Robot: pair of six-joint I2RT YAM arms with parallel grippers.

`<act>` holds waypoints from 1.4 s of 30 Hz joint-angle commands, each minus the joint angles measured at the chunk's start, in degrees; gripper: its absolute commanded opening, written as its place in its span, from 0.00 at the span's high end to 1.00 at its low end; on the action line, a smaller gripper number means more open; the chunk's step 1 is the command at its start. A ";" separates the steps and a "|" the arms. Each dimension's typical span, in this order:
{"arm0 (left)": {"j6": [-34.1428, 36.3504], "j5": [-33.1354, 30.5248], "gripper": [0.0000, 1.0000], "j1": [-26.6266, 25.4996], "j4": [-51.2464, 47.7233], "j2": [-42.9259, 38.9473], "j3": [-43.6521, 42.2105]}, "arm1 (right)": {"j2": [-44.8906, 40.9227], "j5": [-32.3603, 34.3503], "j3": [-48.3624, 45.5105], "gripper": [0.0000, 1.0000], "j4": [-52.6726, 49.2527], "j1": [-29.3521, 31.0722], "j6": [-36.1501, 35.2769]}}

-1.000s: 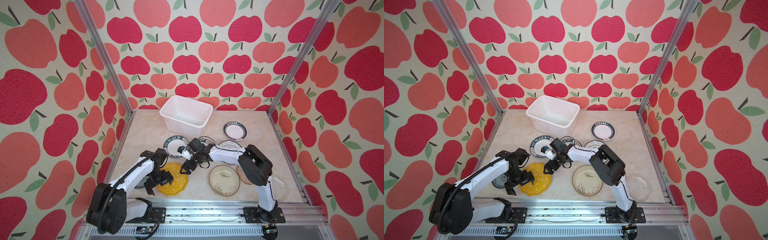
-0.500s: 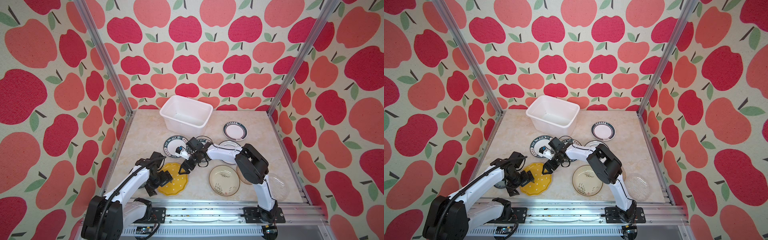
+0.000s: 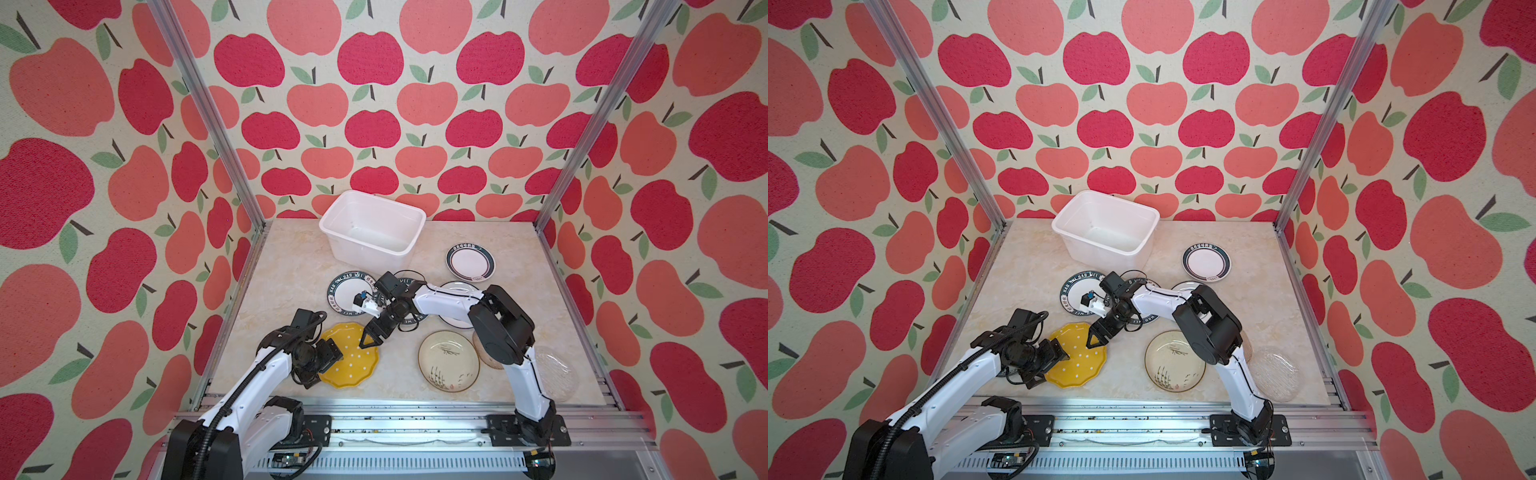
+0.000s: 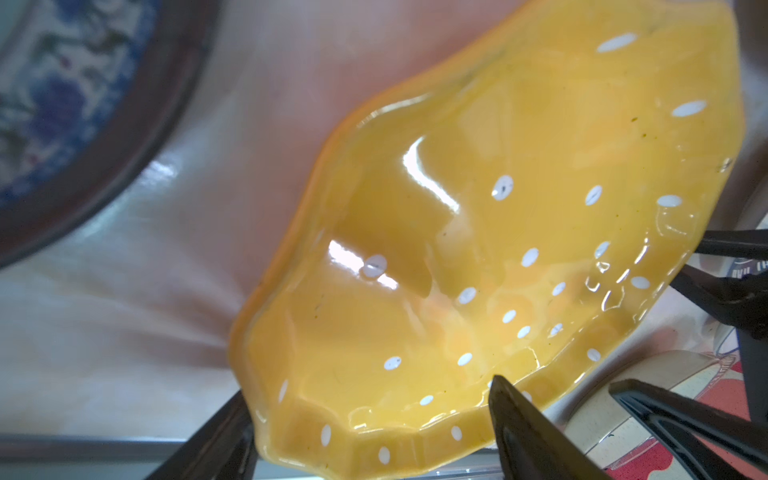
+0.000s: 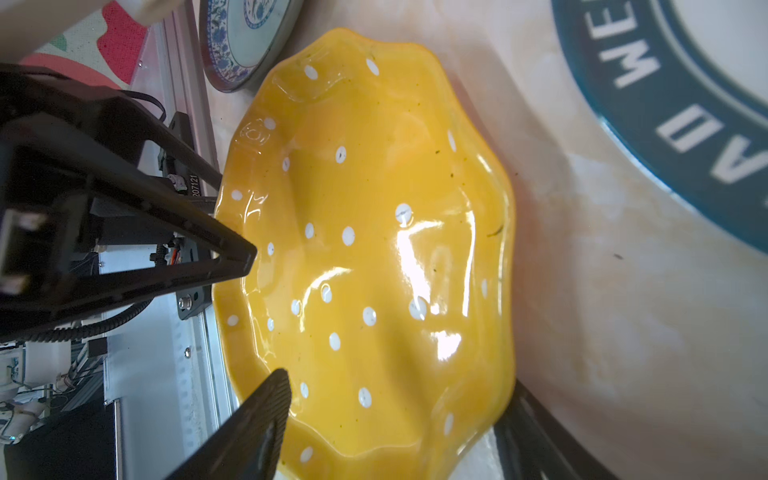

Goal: Place the plates into the plastic bin on the countertop

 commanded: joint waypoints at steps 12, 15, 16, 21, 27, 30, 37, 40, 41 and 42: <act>1.47 6.43 0.20 0.49 13.79 3.30 -1.67 | -2.43 -7.63 -6.11 0.28 4.33 -2.51 1.20; 2.32 8.11 0.20 0.49 16.12 4.11 -1.60 | -2.17 -11.11 -6.09 0.33 5.21 -3.51 1.58; 2.61 9.01 0.20 0.56 16.79 4.16 -1.45 | -2.23 -12.06 -6.37 0.33 5.96 -3.74 1.74; 3.78 11.56 0.21 1.21 17.70 3.91 -0.24 | -3.54 -12.77 -7.90 0.33 8.95 -4.11 2.40; 3.76 14.77 0.21 2.40 20.56 4.53 -0.86 | -4.52 -15.01 -8.01 0.34 9.91 -4.86 2.08; 4.33 16.38 0.21 2.99 20.73 5.13 -0.20 | -4.78 -15.89 -8.56 0.36 11.62 -5.43 3.08; 5.52 16.14 0.21 3.81 20.12 5.71 0.75 | -7.10 -15.55 -8.92 0.38 12.18 -6.02 3.57; 6.60 16.00 0.22 3.87 18.51 7.21 1.53 | -8.14 -15.15 -8.97 0.39 12.00 -6.05 3.50; 7.04 15.96 0.22 3.96 17.86 7.32 1.82 | -8.42 -15.02 -9.09 0.39 11.98 -6.06 3.49; 7.52 15.92 0.22 4.00 17.23 7.38 2.09 | -8.79 -14.84 -9.18 0.40 11.92 -6.05 3.49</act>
